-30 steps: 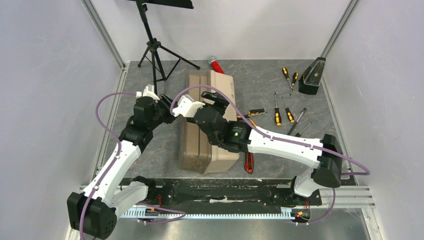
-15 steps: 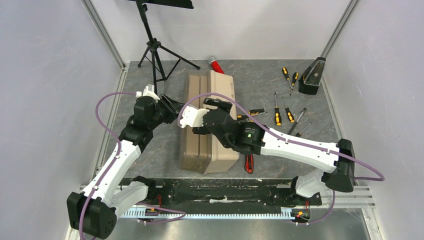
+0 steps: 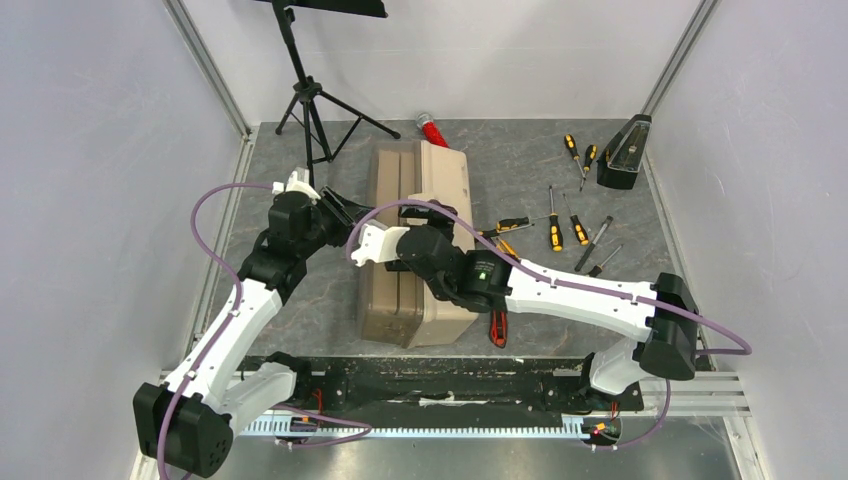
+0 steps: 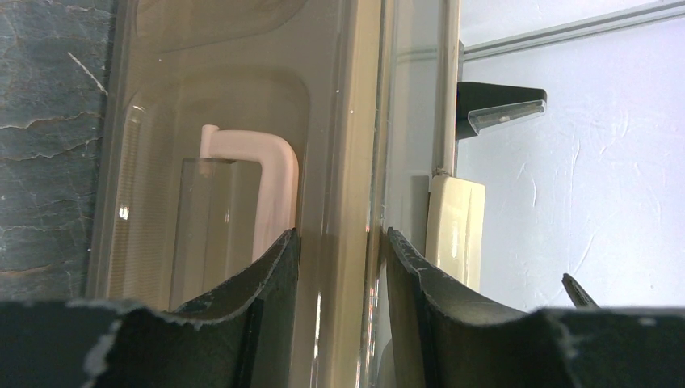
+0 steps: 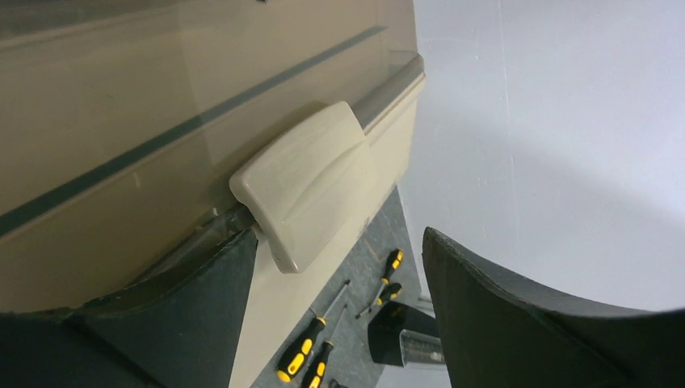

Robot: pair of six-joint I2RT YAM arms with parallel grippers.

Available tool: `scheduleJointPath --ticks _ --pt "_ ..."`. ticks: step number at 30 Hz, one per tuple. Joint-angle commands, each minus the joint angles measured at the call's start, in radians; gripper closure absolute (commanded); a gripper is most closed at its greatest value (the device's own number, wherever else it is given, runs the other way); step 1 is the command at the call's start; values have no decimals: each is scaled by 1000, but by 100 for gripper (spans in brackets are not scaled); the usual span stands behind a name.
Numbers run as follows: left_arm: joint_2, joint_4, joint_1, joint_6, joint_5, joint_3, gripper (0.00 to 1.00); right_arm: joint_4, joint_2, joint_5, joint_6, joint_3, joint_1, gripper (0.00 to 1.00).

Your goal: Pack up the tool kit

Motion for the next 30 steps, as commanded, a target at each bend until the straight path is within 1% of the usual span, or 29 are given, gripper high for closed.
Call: scheduleJointPath --ticks 1,5,8,12,18,26,30 --pt "24 -34 -23 42 12 18 76 153 -2 132 -91 -81 16 22" --pt "26 -34 -26 44 12 20 76 348 -44 170 -158 -174 37 24" --pt "26 -34 -27 43 11 18 76 458 -69 169 -167 -221 43 25" --pt "25 -34 -27 43 8 17 76 518 -85 155 -125 -244 44 25" --pt "19 -37 -27 45 2 14 76 493 -114 67 16 -252 31 27" --pt "7 -50 -28 51 -5 26 76 264 -103 -118 260 -151 -71 26" --pt "4 -50 -29 51 -2 27 76 236 -105 -124 353 -134 -101 28"
